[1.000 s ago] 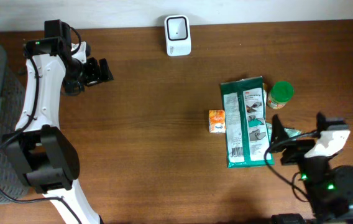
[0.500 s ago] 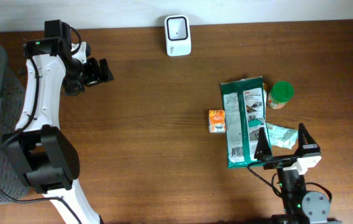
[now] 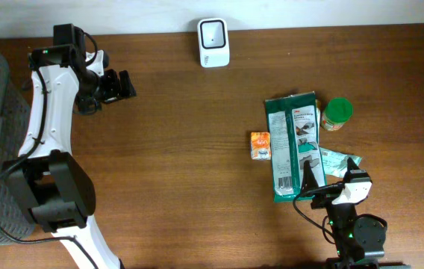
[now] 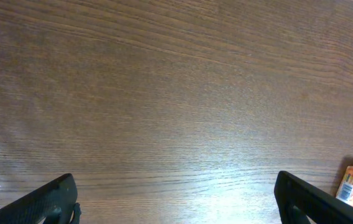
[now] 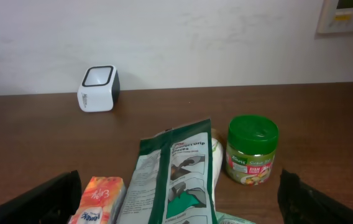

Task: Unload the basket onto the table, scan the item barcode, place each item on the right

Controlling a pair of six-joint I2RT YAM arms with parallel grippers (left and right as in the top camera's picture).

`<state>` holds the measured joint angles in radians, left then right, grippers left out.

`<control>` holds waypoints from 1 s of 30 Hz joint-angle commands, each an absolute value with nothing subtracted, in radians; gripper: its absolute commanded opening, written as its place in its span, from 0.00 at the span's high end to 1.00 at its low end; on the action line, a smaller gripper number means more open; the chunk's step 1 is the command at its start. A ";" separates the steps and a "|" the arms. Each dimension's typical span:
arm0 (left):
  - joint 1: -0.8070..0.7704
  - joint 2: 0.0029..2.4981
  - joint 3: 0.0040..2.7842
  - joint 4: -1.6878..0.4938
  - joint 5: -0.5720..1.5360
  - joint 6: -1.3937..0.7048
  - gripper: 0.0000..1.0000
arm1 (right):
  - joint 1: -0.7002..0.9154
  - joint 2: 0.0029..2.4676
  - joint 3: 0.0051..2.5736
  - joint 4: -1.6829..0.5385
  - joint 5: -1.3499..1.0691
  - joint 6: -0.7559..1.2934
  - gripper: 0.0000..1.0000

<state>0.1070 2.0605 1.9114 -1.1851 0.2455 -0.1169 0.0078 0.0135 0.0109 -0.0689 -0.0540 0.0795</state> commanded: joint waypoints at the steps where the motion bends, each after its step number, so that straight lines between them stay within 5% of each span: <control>1: 0.108 2.047 1.922 -1.184 0.242 -0.111 0.01 | 0.006 0.003 0.006 -0.074 -0.056 0.086 0.02; 14: 0.108 2.041 1.922 -1.184 0.241 -0.111 0.01 | 0.006 0.004 0.006 -0.075 -0.056 0.086 0.02; 19: 0.103 1.905 1.890 -1.169 0.095 -0.112 0.01 | 0.006 0.003 0.006 -0.075 -0.056 0.085 0.02; 30: 0.099 1.207 0.970 -0.141 0.120 -0.024 0.01 | 0.006 0.004 0.006 -0.074 -0.056 0.085 0.02</control>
<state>0.1005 1.3617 1.2388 -0.3172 0.1009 -0.1051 0.0078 0.0120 0.0109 -0.0696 -0.0540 0.0795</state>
